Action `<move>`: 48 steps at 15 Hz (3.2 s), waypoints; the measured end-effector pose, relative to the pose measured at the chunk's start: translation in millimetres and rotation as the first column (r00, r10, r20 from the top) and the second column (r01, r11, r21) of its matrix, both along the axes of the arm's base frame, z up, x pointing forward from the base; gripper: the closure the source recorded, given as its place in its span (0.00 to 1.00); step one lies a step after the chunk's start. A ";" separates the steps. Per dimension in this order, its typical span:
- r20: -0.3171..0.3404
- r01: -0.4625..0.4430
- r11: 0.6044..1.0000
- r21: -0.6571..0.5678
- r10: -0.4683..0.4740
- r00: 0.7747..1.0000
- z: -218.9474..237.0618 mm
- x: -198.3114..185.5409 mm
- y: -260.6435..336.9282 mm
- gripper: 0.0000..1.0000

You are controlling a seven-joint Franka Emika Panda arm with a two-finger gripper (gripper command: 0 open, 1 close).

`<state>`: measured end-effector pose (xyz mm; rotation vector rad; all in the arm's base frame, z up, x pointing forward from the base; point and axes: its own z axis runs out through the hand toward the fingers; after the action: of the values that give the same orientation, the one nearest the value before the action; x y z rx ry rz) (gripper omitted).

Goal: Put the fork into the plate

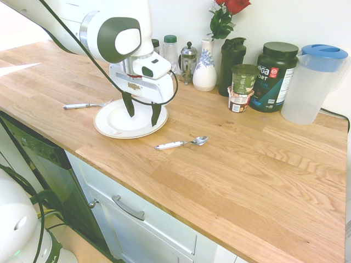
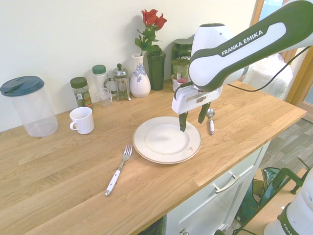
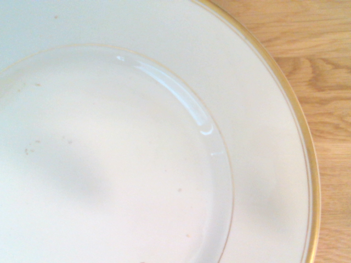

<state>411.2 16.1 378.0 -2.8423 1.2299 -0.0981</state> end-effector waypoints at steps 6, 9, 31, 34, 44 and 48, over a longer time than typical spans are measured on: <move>0.020 0.039 0.998 0.042 -0.040 0.999 12.1 -1.2 37.3 0.00; 0.031 0.084 0.994 0.067 -0.086 0.996 18.8 -11.0 87.6 0.00; 0.085 0.552 0.822 0.142 -0.565 0.820 -45.8 -11.9 319.0 1.00; 0.077 0.567 0.811 0.142 -0.580 0.811 -50.3 -9.9 321.1 1.00; 0.073 0.585 0.799 0.143 -0.598 0.798 -55.1 -4.5 316.7 1.00; 0.073 0.583 0.800 0.143 -0.596 0.800 -55.5 -5.2 317.5 1.00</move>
<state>406.0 333.7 322.4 -2.2124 1.9733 -0.1980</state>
